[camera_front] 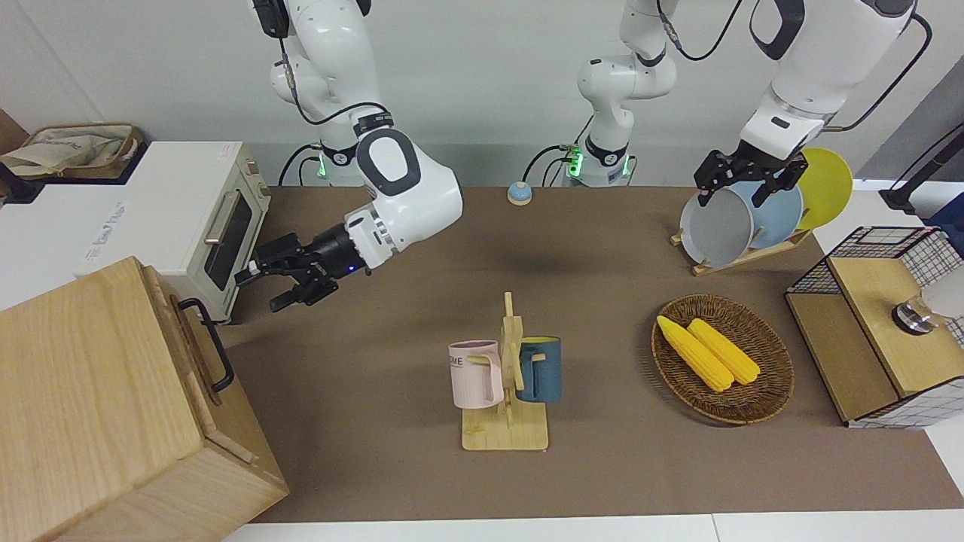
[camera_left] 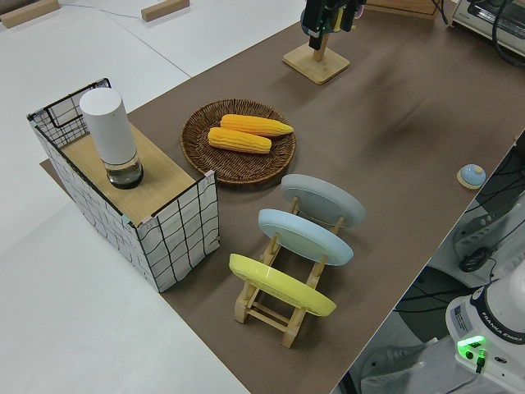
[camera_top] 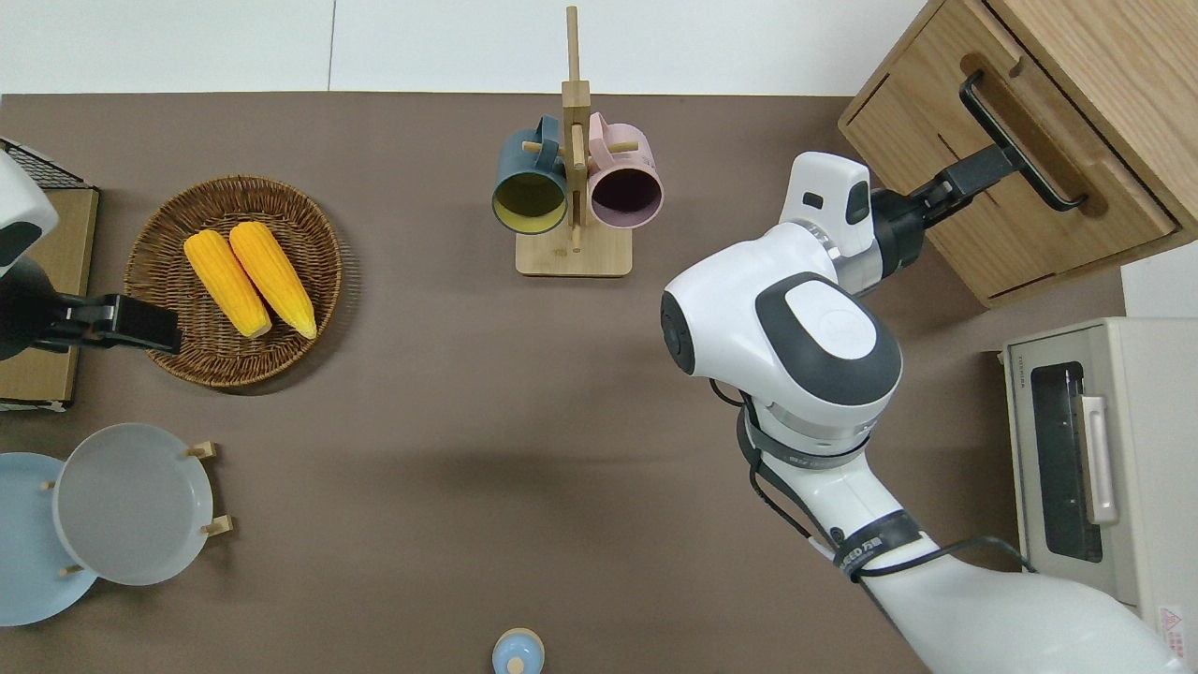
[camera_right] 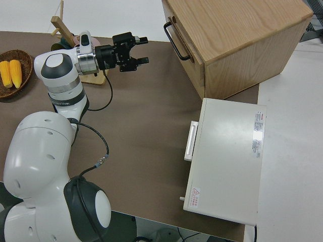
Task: Slide drawer open with right arm
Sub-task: 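Close the right gripper around the black bar handle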
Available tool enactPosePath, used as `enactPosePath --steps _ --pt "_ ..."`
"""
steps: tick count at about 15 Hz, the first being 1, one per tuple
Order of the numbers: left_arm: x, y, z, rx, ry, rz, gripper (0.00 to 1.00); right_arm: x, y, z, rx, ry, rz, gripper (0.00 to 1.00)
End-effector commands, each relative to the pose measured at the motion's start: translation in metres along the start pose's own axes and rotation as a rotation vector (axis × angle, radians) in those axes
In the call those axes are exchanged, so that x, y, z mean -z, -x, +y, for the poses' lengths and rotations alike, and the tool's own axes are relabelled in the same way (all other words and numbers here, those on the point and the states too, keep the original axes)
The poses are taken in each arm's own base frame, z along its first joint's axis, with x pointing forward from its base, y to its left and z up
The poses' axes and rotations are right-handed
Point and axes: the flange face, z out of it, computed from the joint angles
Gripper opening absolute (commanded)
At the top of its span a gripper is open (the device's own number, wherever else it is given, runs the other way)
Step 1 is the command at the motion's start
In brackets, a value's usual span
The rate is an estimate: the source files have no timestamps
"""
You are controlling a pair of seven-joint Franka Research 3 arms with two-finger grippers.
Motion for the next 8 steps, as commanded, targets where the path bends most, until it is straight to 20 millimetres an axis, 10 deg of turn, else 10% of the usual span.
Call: enactPosePath --steps 1,8 --pt "0.005 0.003 0.002 0.005 -0.018 -0.006 0.99 -0.021 -0.005 -0.018 -0.021 0.079 0.054 0.992" --pt "0.006 0.003 0.002 0.005 -0.018 -0.004 0.99 -0.042 -0.013 -0.039 0.019 0.179 0.089 0.992"
